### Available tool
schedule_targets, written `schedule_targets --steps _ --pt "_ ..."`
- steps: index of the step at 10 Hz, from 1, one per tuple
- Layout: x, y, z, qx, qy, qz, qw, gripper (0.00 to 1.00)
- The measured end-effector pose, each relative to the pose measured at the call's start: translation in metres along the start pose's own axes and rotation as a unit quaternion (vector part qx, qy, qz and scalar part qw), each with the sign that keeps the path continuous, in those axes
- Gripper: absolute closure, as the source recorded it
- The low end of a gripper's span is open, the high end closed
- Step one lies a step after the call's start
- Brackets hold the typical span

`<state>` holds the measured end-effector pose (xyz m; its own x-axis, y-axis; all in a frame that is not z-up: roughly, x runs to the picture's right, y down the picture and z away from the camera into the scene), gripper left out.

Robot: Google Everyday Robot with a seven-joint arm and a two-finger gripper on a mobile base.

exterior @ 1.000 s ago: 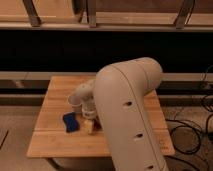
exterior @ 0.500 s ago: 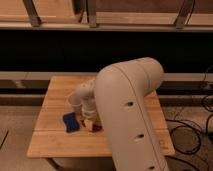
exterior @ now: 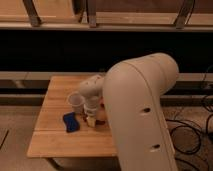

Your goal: Place the pepper in the ceramic cup

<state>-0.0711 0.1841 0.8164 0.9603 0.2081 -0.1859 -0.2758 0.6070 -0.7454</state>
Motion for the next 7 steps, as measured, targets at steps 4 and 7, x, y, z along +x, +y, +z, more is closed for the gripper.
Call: schedule_targets --steps 4,7 --pt "0.004 -0.014 -0.064 0.085 -0.024 -0.017 0.9960 1.00" --pt "-0.011 -0.035 -0.114 0.161 -0.041 -0.070 0.9836 1.00"
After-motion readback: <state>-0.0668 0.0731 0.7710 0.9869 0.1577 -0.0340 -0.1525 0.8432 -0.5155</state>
